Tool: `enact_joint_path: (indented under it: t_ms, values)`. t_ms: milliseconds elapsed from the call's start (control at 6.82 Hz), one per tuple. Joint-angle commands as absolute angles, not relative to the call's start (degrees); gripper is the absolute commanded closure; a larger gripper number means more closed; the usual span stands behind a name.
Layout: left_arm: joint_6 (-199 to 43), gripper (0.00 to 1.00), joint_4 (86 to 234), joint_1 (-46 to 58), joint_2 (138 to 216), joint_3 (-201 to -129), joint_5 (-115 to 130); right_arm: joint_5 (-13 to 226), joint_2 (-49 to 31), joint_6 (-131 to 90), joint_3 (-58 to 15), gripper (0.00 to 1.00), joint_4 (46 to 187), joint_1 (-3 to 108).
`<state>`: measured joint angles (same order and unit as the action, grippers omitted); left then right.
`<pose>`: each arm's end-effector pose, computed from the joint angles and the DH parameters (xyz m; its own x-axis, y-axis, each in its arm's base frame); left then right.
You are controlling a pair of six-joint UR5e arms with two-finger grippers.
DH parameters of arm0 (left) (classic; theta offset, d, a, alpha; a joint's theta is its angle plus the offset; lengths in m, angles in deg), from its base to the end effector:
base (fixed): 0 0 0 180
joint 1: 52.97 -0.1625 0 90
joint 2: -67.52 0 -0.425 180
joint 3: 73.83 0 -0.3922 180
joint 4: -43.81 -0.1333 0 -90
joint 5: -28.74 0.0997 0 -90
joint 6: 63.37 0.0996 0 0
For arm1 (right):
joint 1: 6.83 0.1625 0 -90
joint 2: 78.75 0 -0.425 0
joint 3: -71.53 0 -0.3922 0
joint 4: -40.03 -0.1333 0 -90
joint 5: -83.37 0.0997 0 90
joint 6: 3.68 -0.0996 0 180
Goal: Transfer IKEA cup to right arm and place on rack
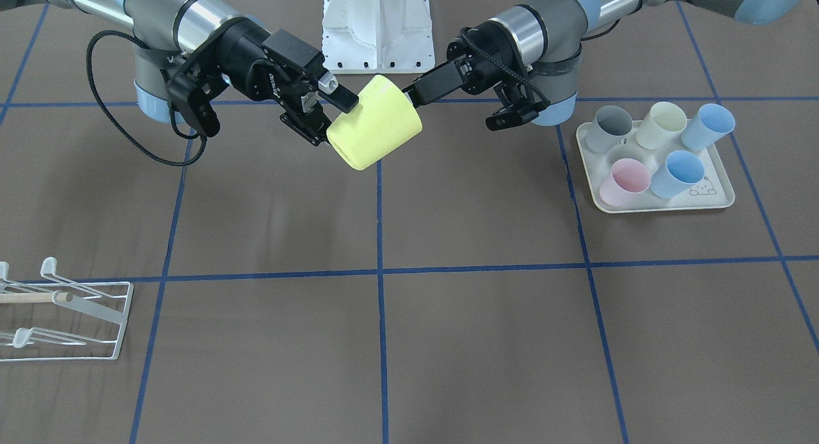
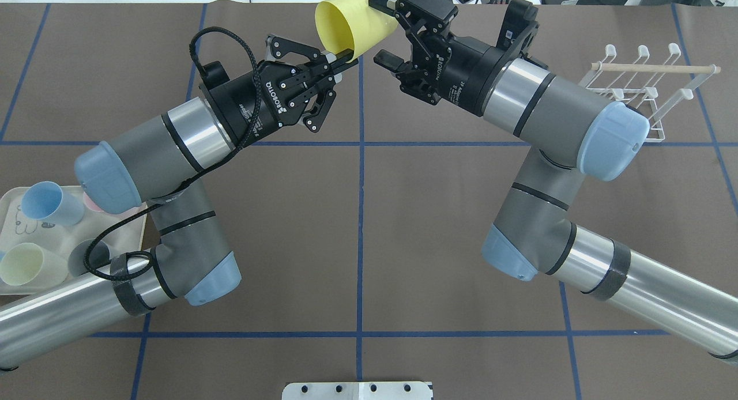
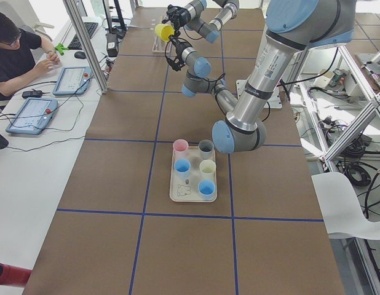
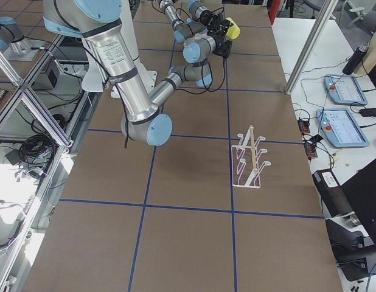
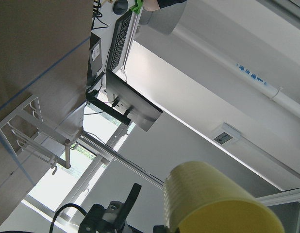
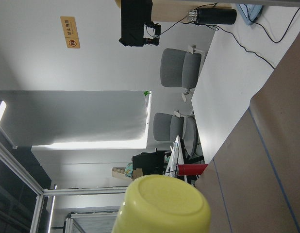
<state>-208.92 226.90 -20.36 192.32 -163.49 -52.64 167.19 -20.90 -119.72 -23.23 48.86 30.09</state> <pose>0.4114 -0.4392 0.1505 -0.8123 -0.4482 -0.3732 -0.0653 0.7057 -0.7054 -0.3773 -0.4637 0.1522 -0.6336 0.0698 0.7705 -0.4396 0.7870 -0.4329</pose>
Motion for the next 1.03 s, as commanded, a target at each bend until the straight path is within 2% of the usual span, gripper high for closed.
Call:
enact_joint_path:
  t_ms: [0,880]
  values:
    - [-208.8,1.0,226.9,-21.1,193.1,-163.5,-52.6,166.8,-20.8,-119.8,-23.2,0.0,48.9,30.1]
    - [-208.8,1.0,227.1,-22.2,193.0,-163.4,-52.1,166.8,-20.9,-119.8,-23.3,0.01,48.8,29.9]
